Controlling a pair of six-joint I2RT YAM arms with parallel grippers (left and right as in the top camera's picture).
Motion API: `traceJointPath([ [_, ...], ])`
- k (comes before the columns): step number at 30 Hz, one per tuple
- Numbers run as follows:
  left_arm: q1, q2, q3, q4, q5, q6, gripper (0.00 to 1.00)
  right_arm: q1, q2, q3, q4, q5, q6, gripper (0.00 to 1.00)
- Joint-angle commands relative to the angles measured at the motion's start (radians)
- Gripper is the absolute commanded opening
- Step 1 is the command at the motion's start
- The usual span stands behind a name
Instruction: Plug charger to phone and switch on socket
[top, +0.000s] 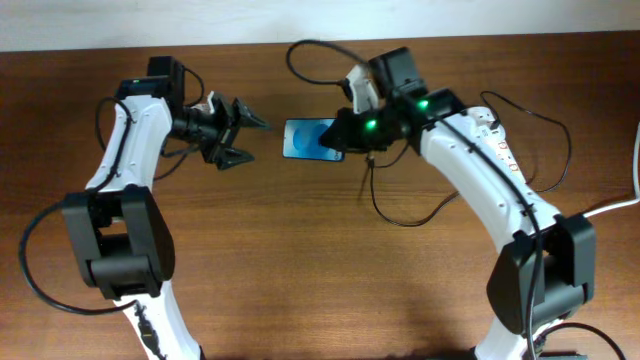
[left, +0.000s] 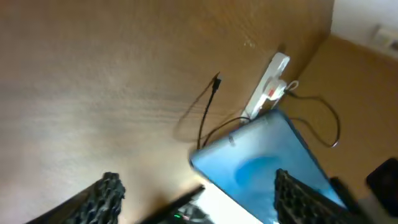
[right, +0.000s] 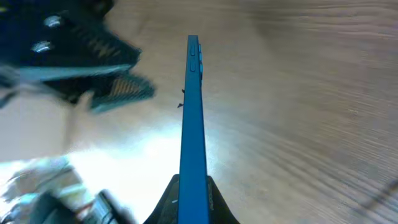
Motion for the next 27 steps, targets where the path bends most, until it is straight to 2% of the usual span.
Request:
traceJointPath([
  [1,0.013,0.003,0.011,0.0,-0.009,0.199,0.88,-0.054,-0.053,0.008,0.011,-0.314,-0.097,0.04],
  [3,0.013,0.003,0.011,0.001,0.012,0.235,0.89,-0.076,-0.053,0.008,0.015,-0.351,-0.097,0.04],
  [6,0.013,0.003,0.011,0.01,0.15,0.327,0.89,-0.078,-0.053,0.008,0.052,-0.351,-0.055,0.04],
  [8,0.013,0.003,0.011,0.01,0.181,0.332,0.88,-0.079,-0.053,0.008,0.13,-0.342,0.068,0.04],
  [10,0.013,0.003,0.011,0.016,0.182,0.308,0.83,-0.079,-0.053,0.008,0.157,-0.188,0.295,0.04],
  [12,0.013,0.003,0.011,0.058,0.182,0.233,0.8,-0.078,-0.053,0.008,0.191,-0.012,0.524,0.04],
  [16,0.013,0.003,0.011,0.171,0.198,0.062,0.79,-0.064,-0.053,0.008,0.357,0.085,0.774,0.04],
  [20,0.006,0.003,0.011,0.375,0.359,-0.134,0.79,-0.014,-0.053,0.008,0.47,0.222,1.073,0.04],
  [23,0.006,0.003,0.011,0.509,0.416,-0.344,0.74,0.05,-0.052,0.008,0.555,0.315,1.114,0.04],
  [27,0.003,0.003,0.011,0.626,0.443,-0.5,0.57,0.111,-0.042,0.008,0.596,0.395,1.169,0.04],
])
